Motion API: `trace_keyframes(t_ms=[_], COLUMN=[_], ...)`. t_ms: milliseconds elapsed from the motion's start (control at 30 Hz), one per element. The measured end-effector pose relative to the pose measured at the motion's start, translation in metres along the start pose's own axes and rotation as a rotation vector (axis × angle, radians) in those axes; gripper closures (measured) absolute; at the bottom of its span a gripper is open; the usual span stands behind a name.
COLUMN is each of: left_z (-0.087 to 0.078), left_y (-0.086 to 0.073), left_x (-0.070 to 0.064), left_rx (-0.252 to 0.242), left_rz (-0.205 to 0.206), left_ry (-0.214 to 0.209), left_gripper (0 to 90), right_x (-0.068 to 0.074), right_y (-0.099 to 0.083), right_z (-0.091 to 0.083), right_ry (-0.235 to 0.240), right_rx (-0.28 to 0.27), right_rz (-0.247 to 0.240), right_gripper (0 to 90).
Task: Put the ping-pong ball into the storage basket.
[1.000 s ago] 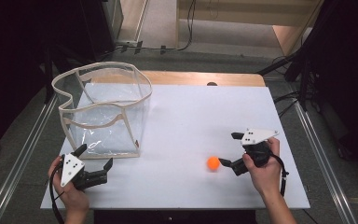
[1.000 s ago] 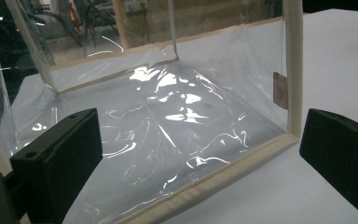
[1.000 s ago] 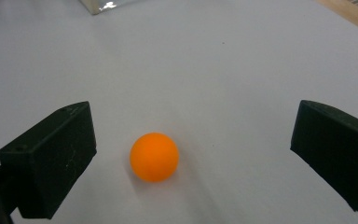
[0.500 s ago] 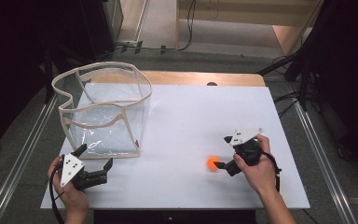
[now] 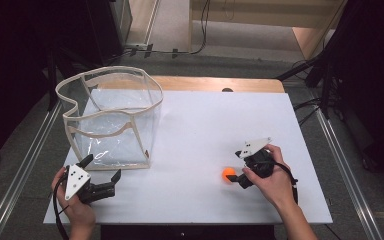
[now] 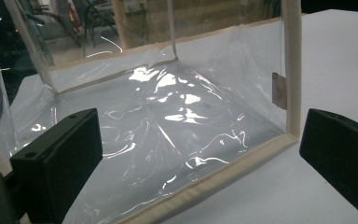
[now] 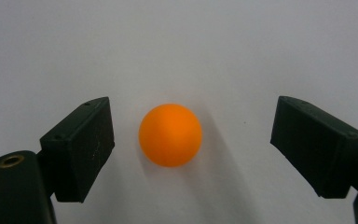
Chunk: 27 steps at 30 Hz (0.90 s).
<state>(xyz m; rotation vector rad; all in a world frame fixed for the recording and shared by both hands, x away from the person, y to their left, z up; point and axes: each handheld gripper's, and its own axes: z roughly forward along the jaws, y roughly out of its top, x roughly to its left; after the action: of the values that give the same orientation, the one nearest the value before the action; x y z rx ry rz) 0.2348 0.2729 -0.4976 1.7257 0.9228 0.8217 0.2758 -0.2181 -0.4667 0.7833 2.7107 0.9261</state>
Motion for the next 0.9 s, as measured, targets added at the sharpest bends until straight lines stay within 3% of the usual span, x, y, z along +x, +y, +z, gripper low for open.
trace_keyframes(t_ms=[133, 233, 900], left_z=[0.000, 0.000, 0.000], left_y=[0.000, 0.000, 0.000], left_x=[0.000, 0.000, 0.000], left_rx=[0.000, -0.001, 0.001], left_rz=[0.002, 0.000, 0.004], left_ry=[0.000, 0.000, -0.001], left_gripper=[0.0, 0.0, 0.0], right_x=[0.000, 0.001, 0.005], right_y=[0.000, 0.000, 0.003], right_z=[0.005, 0.010, 0.030], right_ry=[0.028, 0.040, 0.043], right_rx=[0.031, 0.060, 0.178], right_rz=[0.005, 0.009, -0.005], right_gripper=[12.5, 18.3, 34.1])
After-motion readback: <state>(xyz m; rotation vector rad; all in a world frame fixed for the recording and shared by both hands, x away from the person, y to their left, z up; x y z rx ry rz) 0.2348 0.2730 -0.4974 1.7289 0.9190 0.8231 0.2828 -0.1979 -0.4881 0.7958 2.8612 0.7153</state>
